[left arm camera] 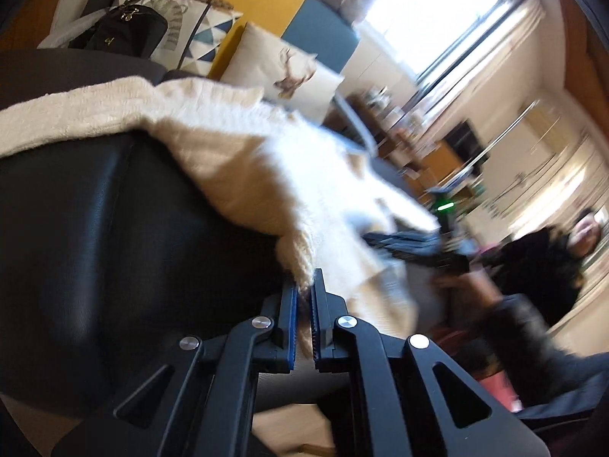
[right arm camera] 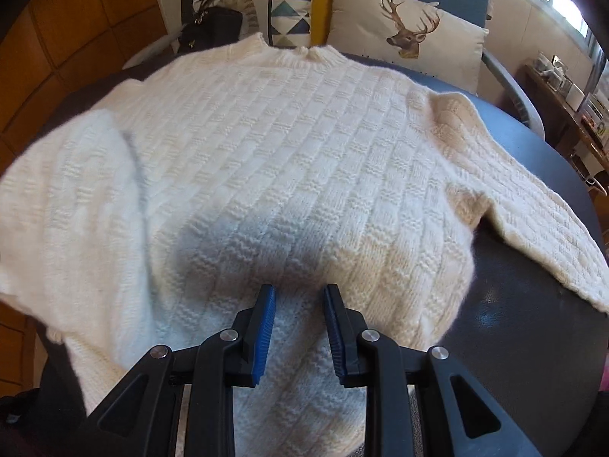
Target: Fold clothes
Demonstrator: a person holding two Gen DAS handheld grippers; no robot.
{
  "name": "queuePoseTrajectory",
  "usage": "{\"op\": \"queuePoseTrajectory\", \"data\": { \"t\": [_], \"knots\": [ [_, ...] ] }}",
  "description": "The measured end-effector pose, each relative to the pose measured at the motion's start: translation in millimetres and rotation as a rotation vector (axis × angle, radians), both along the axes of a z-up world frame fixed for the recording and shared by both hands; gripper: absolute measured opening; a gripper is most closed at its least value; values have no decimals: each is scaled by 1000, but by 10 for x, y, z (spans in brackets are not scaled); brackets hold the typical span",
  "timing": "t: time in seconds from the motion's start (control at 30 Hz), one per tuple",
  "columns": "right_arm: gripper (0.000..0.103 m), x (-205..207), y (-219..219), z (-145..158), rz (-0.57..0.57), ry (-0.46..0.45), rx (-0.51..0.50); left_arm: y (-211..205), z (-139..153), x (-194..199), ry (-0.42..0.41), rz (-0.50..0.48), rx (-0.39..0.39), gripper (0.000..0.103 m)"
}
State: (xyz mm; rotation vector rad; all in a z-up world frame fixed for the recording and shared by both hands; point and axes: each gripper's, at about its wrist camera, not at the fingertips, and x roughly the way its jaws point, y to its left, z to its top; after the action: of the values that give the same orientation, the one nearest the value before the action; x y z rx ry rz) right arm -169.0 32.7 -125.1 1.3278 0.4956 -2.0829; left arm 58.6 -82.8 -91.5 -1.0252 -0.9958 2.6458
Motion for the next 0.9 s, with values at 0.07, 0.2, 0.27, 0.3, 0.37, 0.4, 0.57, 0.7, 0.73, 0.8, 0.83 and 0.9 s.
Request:
{"op": "queuePoseTrajectory", "data": {
  "t": [0.07, 0.2, 0.27, 0.3, 0.37, 0.4, 0.57, 0.7, 0.73, 0.8, 0.83, 0.9],
  "knots": [
    [25, -18, -13, -23, 0, 8, 25, 17, 111, 114, 34, 1, 71, 5],
    [25, -48, -10, -17, -1, 11, 54, 2, 201, 434, 90, 23, 239, 0],
    [25, -68, -5, -10, -5, 15, 67, -28, 173, 569, 58, 72, 188, 0],
    [25, -78, -2, -7, -7, 17, 74, -42, 153, 625, 33, 99, 143, 0],
    [26, -86, 20, -18, -12, 11, 63, 29, 86, 630, -36, 127, 26, 0],
    [26, -90, 32, -25, -14, 8, 56, 118, 48, 582, -77, 121, -51, 0],
    [28, -63, 84, -36, -25, 6, 25, 806, 67, 252, -104, -40, -330, 33],
    [28, -39, 107, -35, -30, 9, 5, 1365, 123, -142, -45, -215, -481, 39],
    [28, -36, 111, -35, -30, 10, 1, 1466, 124, -253, -35, -251, -495, 41],
    [28, -35, 117, -34, -26, 9, -6, 1692, 119, -419, -36, -310, -532, 44],
    [28, -34, 120, -34, -24, 8, -9, 1759, 92, -506, -42, -334, -545, 44],
    [28, -54, 128, -40, -21, 4, -18, 1841, 16, -647, -62, -364, -581, 44]
  ]
}}
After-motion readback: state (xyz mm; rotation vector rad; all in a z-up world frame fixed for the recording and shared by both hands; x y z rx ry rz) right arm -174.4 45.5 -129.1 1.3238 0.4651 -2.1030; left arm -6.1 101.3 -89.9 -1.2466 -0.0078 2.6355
